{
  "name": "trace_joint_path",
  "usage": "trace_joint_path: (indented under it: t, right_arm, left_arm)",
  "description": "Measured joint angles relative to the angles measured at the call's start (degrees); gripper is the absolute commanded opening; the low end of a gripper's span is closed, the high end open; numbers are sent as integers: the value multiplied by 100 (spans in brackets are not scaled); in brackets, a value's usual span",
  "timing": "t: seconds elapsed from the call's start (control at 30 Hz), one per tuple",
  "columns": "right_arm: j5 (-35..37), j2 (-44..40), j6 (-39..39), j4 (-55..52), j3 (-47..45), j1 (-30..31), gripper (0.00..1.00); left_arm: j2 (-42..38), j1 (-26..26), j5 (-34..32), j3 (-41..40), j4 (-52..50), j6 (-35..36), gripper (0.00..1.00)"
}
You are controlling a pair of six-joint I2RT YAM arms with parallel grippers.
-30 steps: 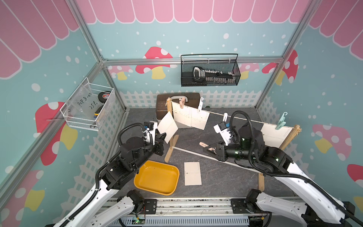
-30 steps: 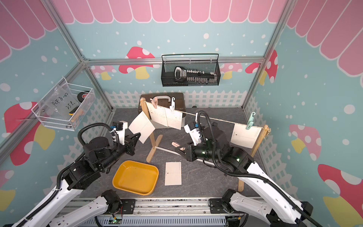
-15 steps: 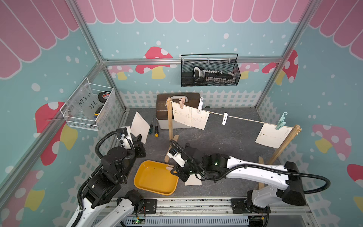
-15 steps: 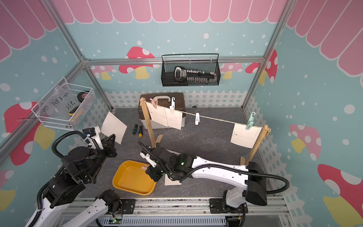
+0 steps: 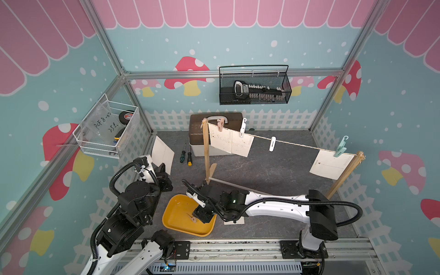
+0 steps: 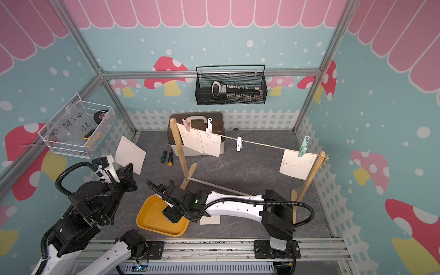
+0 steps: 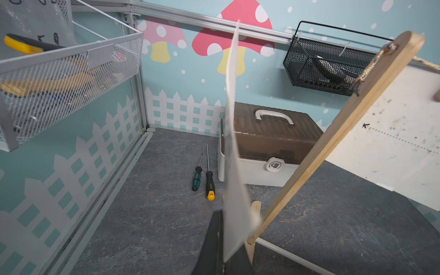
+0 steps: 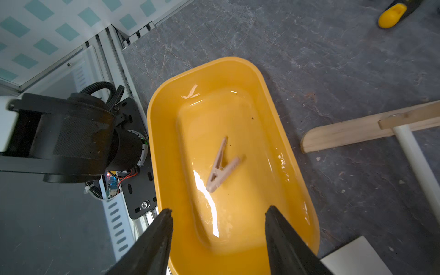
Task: Remove the postcards from the strings
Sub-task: Place the clamp in the storage box.
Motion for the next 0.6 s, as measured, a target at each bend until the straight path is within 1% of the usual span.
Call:
trace_joint_path:
  t: [0.07, 0.17, 0.3, 0.47, 0.6]
  right_arm:
    - [181, -306, 4, -22, -166, -28, 62]
    - [492, -1049, 39, -129, -566, -111, 62]
    - [1034, -2374, 216, -361, -1128, -264, 62]
    - [1759, -4194, 448, -723, -1740, -306, 56]
    - [2111, -5414, 481, -901, -2055, -306, 55]
  left_arm:
    - [127, 0, 234, 4, 0, 0, 0]
    - [400, 0, 802, 90, -44, 2, 0]
    - [831, 0, 1897, 339, -155, 39, 0]
    - [1513, 0, 3475, 632, -446, 199, 0]
    - [2138, -15, 4485, 837, -852, 422, 0]
